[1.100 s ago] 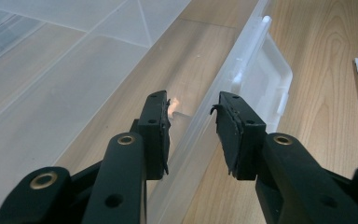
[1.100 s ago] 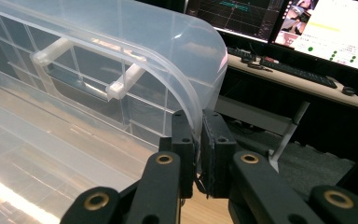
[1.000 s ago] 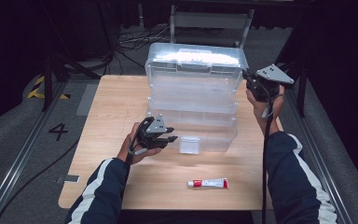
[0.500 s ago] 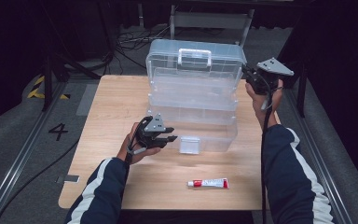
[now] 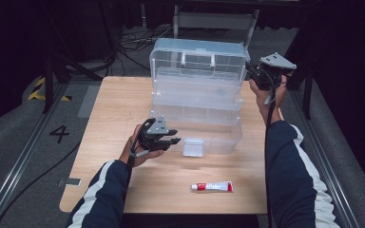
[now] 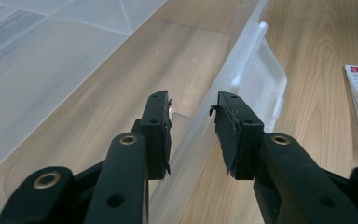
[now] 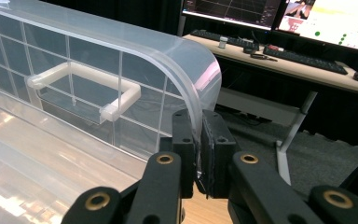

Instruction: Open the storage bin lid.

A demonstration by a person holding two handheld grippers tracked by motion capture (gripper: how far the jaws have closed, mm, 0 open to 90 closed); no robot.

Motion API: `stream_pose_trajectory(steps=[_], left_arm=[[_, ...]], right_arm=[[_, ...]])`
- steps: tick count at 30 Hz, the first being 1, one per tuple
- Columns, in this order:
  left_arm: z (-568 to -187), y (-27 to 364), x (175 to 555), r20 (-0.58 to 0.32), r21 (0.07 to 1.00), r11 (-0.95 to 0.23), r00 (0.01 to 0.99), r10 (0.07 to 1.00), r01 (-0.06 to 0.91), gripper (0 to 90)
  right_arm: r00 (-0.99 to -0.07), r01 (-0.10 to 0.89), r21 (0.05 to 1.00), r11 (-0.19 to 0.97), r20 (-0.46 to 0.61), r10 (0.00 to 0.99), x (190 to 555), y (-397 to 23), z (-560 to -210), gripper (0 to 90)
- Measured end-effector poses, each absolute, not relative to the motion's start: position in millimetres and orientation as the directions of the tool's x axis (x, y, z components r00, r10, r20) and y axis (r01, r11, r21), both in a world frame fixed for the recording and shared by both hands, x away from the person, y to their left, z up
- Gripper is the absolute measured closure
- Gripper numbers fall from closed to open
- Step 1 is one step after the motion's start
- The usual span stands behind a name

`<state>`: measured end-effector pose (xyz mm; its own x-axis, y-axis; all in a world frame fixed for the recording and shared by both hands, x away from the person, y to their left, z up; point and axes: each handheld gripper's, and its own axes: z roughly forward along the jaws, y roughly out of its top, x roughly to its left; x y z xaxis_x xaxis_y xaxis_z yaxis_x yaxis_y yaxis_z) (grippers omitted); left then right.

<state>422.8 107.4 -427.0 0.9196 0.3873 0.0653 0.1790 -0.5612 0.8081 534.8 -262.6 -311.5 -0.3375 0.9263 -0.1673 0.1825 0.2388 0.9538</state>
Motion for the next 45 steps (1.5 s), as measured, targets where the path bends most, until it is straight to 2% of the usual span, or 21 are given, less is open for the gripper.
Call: stream_pose_trajectory(steps=[8, 13, 23, 31, 36, 45], left_arm=[[-426.6, 108.6, 424.4, 0.055, 0.808, -0.561, 0.924, 0.378, 0.181, 66.7], [-426.7, 110.5, 426.3, 0.011, 0.817, -0.537, 0.926, 0.377, 0.208, 67.6], [-426.9, 112.3, 425.8, -0.018, 0.826, -0.515, 0.924, 0.381, 0.228, 69.1], [-427.1, 114.6, 426.1, -0.025, 0.833, -0.504, 0.925, 0.379, 0.229, 70.4], [-425.0, 113.9, 422.6, 0.028, 0.819, -0.54, 0.926, 0.377, 0.196, 70.5], [-425.5, 116.2, 424.2, -0.011, 0.83, -0.512, 0.923, 0.385, 0.223, 71.6]], right_arm=[[-0.344, 0.211, 0.948, 0.24, -0.158, 0.926, 544.2, -264.0, -308.9, 85.0], [-0.349, 0.227, 0.939, 0.259, -0.17, 0.922, 554.1, -263.0, -307.2, 84.3], [-0.353, 0.264, 0.923, 0.279, -0.177, 0.919, 573.0, -261.3, -306.5, 83.2], [-0.372, 0.314, 0.904, 0.289, -0.163, 0.914, 592.7, -263.4, -306.0, 82.6], [-0.392, 0.34, 0.888, 0.311, -0.166, 0.905, 602.9, -264.4, -305.3, 82.0], [-0.397, 0.386, 0.858, 0.337, -0.176, 0.901, 622.1, -263.6, -308.0, 81.2]])
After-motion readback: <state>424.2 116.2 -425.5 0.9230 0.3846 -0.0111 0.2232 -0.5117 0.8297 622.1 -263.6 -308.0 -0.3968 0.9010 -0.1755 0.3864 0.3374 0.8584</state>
